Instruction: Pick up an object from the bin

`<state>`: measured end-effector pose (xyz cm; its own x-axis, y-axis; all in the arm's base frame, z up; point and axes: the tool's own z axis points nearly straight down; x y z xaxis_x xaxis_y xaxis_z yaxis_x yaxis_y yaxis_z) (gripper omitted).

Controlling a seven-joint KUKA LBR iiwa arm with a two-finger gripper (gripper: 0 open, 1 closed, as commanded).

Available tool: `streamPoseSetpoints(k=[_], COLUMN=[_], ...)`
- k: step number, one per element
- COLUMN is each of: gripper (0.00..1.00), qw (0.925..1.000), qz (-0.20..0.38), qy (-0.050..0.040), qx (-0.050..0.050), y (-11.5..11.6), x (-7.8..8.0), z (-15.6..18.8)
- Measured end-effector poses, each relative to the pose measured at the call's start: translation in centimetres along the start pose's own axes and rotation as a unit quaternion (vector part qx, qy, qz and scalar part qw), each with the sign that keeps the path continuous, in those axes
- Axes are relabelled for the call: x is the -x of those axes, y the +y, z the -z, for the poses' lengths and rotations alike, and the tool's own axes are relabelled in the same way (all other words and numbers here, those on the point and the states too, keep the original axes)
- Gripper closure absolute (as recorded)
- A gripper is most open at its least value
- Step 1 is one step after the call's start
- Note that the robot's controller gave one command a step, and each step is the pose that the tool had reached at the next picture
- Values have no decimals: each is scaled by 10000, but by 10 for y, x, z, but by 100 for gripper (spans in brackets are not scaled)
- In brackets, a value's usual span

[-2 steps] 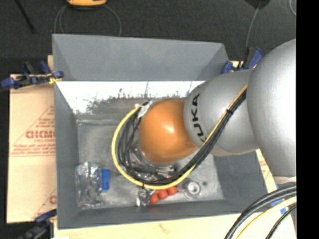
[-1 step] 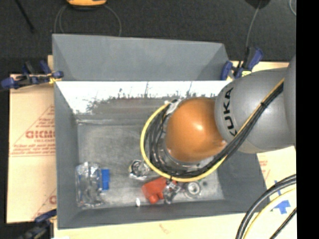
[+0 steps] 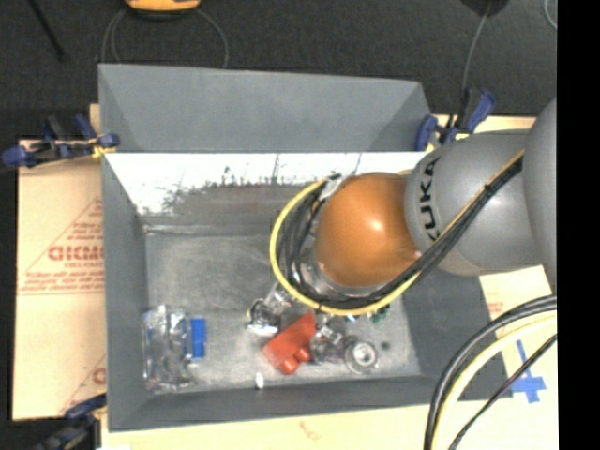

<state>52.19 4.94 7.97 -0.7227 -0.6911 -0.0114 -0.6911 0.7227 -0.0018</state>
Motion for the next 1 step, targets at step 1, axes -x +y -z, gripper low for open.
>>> streamPoseSetpoints(k=[1], gripper=[100], qw=[10000], qz=[-15], qy=[7], qx=[-14], y=[0], x=[0], z=[2])
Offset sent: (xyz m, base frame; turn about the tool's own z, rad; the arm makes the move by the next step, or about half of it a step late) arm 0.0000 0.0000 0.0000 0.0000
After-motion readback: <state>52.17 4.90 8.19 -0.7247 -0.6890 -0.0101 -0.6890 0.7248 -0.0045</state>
